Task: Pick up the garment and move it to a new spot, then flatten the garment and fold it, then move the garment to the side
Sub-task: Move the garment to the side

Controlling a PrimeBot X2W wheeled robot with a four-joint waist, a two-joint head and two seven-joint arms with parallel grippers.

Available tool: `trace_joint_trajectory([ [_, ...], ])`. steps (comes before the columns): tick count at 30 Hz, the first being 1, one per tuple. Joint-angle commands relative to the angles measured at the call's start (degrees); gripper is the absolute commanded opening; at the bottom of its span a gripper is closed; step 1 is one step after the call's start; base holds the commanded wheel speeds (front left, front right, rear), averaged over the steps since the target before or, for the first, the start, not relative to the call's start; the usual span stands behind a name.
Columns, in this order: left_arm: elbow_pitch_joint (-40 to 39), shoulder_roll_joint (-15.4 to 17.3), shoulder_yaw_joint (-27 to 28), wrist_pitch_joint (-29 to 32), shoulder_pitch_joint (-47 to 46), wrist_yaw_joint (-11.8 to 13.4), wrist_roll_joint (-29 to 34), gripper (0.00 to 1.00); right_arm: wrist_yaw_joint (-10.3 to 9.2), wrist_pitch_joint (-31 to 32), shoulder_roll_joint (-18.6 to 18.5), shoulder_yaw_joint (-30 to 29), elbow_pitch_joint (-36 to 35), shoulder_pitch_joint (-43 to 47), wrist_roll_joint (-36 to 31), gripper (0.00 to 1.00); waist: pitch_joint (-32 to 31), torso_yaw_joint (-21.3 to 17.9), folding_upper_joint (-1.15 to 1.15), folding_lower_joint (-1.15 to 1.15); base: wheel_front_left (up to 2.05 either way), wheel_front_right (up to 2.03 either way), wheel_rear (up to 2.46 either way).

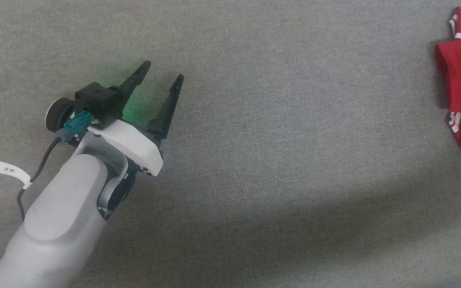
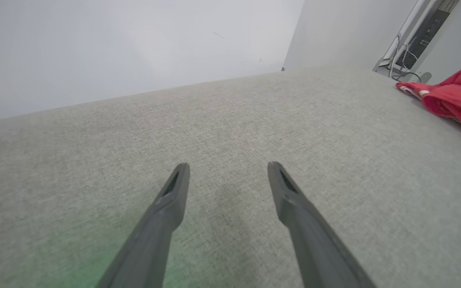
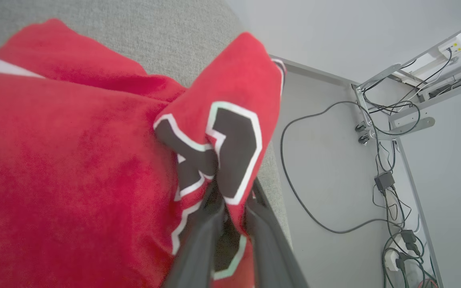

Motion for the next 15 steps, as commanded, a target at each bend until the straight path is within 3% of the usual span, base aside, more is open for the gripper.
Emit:
trace_joint_trajectory([
  [1,0.3,0.2,0.1,-0.6,-0.6,-0.2,-0.1,1.0,-0.14,-0.8,0.4,0.3,1.0,-1.0,-0.4,0.46,-0.4,0.1,0.0,0.0,0.0,0.0,0.0],
  [3,0.5,0.2,0.5,-1.2,-0.2,-0.3,-0.8,1.0,-0.14,-2.0,0.6,0.2,2.2,-2.0,-0.7,0.91,-1.0,0.1,0.0,0.0,0.0,0.0,0.0],
  [4,0.8,0.0,0.9,-1.4,0.2,-0.4,-1.4,1.0,-0.14,-2.5,0.6,0.4,2.7,-2.3,-1.1,1.0,-1.4,0.2,0.0,0.0,0.0,0.0,0.0],
  [15,2.9,-0.3,2.3,-4.1,3.2,-0.9,-2.1,1.0,-0.14,-7.6,2.2,2.5,5.4,-3.1,-1.1,1.0,-7.3,1.3,0.0,0.0,0.0,0.0,0.0],
])
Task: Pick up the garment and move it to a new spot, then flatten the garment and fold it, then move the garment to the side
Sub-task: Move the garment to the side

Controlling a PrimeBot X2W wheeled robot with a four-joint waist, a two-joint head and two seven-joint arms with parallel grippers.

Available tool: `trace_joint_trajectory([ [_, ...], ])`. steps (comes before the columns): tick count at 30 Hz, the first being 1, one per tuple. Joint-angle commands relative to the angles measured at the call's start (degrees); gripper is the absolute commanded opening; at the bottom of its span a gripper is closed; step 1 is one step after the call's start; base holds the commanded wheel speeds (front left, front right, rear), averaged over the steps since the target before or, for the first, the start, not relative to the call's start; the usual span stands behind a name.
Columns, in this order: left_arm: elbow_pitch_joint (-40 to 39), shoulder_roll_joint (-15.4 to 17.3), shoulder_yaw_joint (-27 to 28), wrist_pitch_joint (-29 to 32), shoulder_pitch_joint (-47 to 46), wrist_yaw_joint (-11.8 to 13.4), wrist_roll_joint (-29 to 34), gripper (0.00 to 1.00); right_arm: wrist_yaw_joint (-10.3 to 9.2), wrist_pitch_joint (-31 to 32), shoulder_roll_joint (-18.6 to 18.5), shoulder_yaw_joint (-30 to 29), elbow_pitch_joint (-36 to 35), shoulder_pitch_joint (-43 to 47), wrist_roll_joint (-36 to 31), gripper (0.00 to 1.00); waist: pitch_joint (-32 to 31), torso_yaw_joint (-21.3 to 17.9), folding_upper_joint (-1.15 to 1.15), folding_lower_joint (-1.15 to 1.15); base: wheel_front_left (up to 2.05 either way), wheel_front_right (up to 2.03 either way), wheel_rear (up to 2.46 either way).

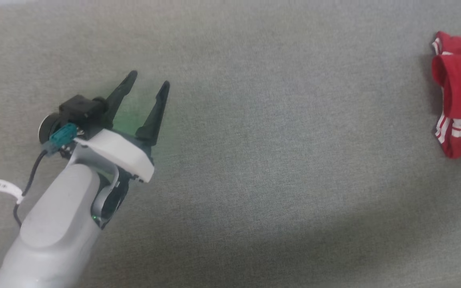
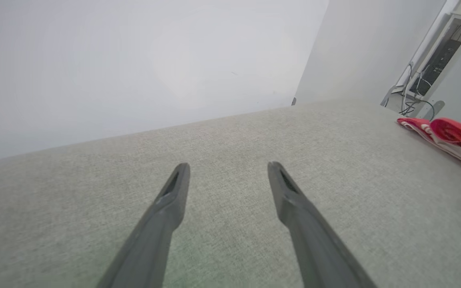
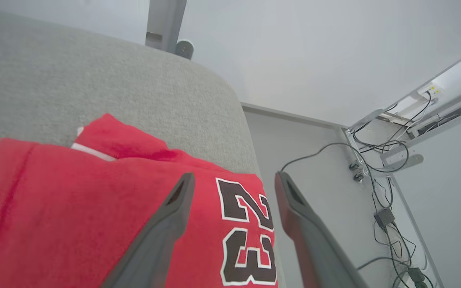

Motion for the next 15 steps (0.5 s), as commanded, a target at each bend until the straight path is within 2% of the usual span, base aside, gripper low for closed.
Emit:
trace_joint_trajectory([
  [1,0.5,-0.1,0.3,-0.5,1.3,-0.2,0.0,1.0,-0.14,-1.2,0.5,0.5,0.2,0.1,-0.3,1.0,-1.8,0.6,0.0,0.0,0.0,0.0,0.0],
  [9,0.6,-0.6,2.1,-1.2,5.8,-0.1,0.8,1.0,-0.13,-5.2,4.4,0.5,0.3,3.2,0.1,1.0,-8.1,2.7,0.0,0.0,0.0,0.0,0.0],
  [15,-2.9,-0.4,6.3,-1.2,11.6,0.0,2.2,1.0,-0.14,-6.4,7.5,0.0,-3.0,8.0,0.5,1.0,-13.1,4.6,0.0,0.0,0.0,0.0,0.0],
])
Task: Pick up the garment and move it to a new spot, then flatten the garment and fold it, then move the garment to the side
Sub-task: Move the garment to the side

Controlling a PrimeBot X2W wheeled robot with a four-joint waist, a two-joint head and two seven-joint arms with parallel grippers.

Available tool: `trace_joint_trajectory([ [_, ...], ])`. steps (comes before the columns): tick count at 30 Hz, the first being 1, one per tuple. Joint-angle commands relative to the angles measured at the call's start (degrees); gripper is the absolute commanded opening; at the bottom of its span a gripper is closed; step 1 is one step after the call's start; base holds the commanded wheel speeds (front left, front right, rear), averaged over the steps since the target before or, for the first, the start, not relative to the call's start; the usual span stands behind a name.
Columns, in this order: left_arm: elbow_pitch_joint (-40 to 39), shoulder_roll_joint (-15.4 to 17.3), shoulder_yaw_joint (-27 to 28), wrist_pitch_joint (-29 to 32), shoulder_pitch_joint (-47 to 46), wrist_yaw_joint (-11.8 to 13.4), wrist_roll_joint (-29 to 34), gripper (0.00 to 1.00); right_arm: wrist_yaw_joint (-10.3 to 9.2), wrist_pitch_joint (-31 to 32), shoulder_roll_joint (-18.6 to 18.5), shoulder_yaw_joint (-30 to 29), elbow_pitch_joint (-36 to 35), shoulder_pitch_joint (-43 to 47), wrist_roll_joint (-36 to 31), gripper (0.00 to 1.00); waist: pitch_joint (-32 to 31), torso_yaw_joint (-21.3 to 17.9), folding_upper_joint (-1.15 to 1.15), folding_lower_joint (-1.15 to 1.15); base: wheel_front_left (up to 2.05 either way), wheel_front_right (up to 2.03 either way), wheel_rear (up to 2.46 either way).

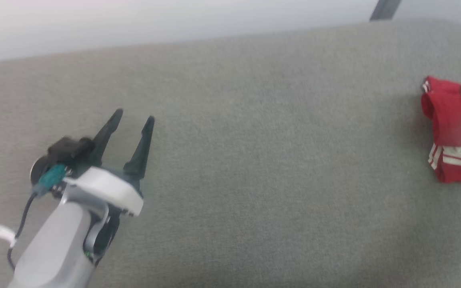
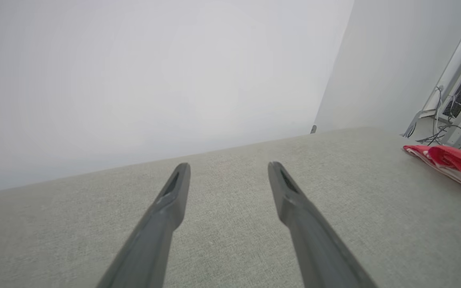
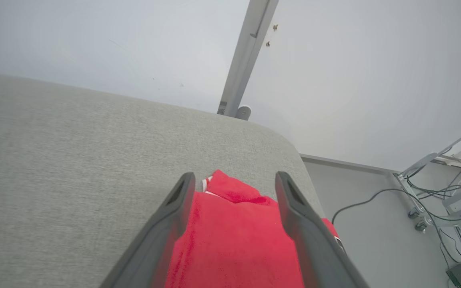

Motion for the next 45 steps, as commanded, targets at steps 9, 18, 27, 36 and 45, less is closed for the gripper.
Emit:
trace_joint_trajectory([
  [9,-6.1,-0.3,9.4,-0.2,12.8,0.8,3.2,1.0,-0.13,-0.5,3.1,-6.6,-12.5,12.6,-2.5,1.0,-8.4,4.3,0.0,0.0,0.0,0.0,0.0],
  [18,-9.2,-1.2,15.7,-0.2,22.4,0.7,4.7,1.0,-0.13,-0.5,7.5,-14.5,-23.0,24.7,-8.6,1.0,-12.1,6.0,0.0,0.0,0.0,0.0,0.0],
  [27,-11.6,-2.3,20.4,-0.2,28.2,-0.6,6.2,1.0,-0.13,-0.5,13.6,-23.0,-35.0,36.3,-14.7,1.0,-13.5,7.4,0.0,0.0,0.0,0.0,0.0],
  [36,-12.5,-3.8,23.4,-0.2,30.9,-1.7,7.4,1.0,-0.13,-0.5,19.5,-27.1,-44.9,45.4,-18.8,1.0,-14.5,8.0,0.0,0.0,0.0,0.0,0.0],
  [45,-12.7,-5.6,25.7,-0.2,32.2,-2.4,8.7,1.0,-0.13,-0.5,23.7,-28.4,-50.3,51.7,-20.1,1.0,-14.7,7.9,0.0,0.0,0.0,0.0,0.0],
])
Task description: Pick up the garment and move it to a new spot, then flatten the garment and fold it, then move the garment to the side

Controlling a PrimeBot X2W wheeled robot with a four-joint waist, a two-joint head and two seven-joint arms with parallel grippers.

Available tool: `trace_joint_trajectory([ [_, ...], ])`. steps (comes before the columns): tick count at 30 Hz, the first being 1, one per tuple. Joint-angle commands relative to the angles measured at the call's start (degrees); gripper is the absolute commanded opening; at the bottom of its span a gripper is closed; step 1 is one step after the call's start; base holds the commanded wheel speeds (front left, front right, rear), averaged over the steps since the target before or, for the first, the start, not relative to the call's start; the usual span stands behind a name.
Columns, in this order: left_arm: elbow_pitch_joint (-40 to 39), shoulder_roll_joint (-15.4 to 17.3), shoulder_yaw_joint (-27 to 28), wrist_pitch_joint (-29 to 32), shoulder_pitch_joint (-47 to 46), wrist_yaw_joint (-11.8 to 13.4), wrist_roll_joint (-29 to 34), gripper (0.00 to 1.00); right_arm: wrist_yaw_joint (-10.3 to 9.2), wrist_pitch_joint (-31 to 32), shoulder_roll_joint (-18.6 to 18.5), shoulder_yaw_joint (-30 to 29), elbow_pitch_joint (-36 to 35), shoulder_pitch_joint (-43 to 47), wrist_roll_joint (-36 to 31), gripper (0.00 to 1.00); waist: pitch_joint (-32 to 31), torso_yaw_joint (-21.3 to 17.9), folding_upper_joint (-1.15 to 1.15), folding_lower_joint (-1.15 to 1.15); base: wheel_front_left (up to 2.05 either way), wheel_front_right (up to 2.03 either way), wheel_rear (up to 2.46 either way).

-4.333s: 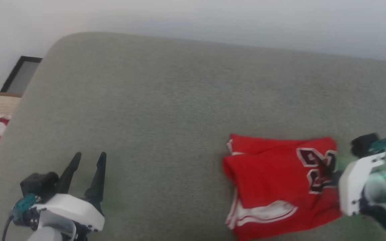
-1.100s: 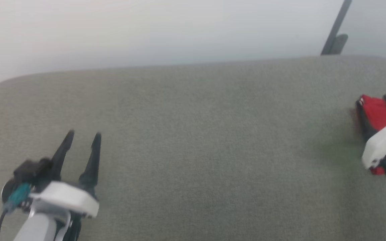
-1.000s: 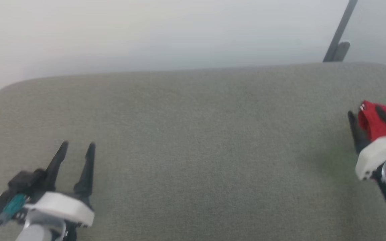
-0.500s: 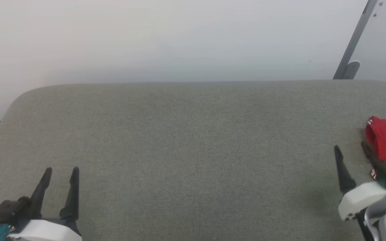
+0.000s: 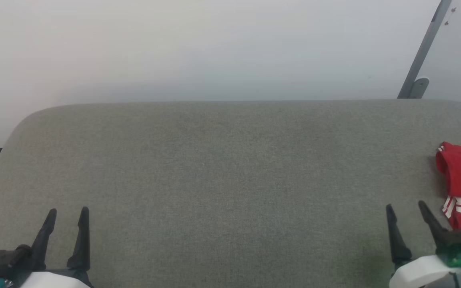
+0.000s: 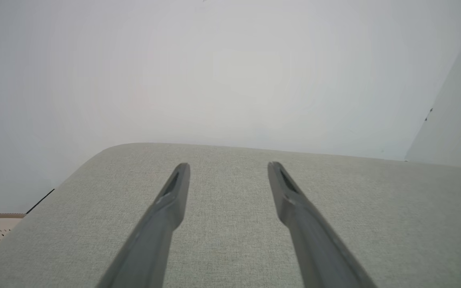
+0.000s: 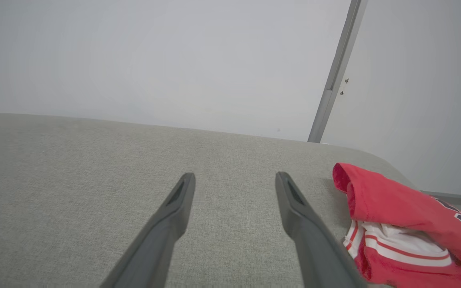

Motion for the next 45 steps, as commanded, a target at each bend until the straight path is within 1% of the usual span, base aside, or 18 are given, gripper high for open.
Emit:
trace_joint_trajectory([
  [1,-0.2,-0.4,0.5,-0.2,0.9,-0.2,0.6,1.0,-0.12,-0.3,0.5,0.1,-0.8,0.9,-0.5,1.0,0.0,-0.1,0.0,0.0,0.0,0.0,0.0],
  [9,-0.1,-1.6,1.9,-0.2,1.1,-1.0,1.3,1.0,-0.12,-0.3,1.7,0.3,-1.6,2.2,-1.1,1.0,0.1,-0.8,0.0,0.0,0.0,0.0,0.0],
  [20,-0.6,-2.6,2.8,-0.2,1.0,-1.4,1.3,1.0,-0.12,-0.3,1.9,0.3,-1.6,1.9,-2.0,1.0,0.1,-1.1,0.0,0.0,0.0,0.0,0.0],
  [21,-0.5,-2.6,2.7,0.0,0.8,-1.2,1.2,0.0,0.0,0.0,1.6,0.4,-1.3,1.7,-1.8,0.0,0.1,-1.1,0.0,0.0,0.0,0.0,0.0],
  [26,1.8,-4.4,2.3,0.4,1.2,-1.2,0.4,0.0,0.01,0.7,1.9,0.4,1.0,2.1,-0.8,0.0,0.1,-1.1,0.0,0.0,0.0,0.0,0.0],
  [45,3.0,-6.8,2.7,5.6,-2.0,-1.3,-16.5,0.0,-0.01,5.8,2.4,0.4,0.3,-0.1,21.7,0.0,0.5,-1.2,0.0,0.0,0.0,0.0,0.0],
])
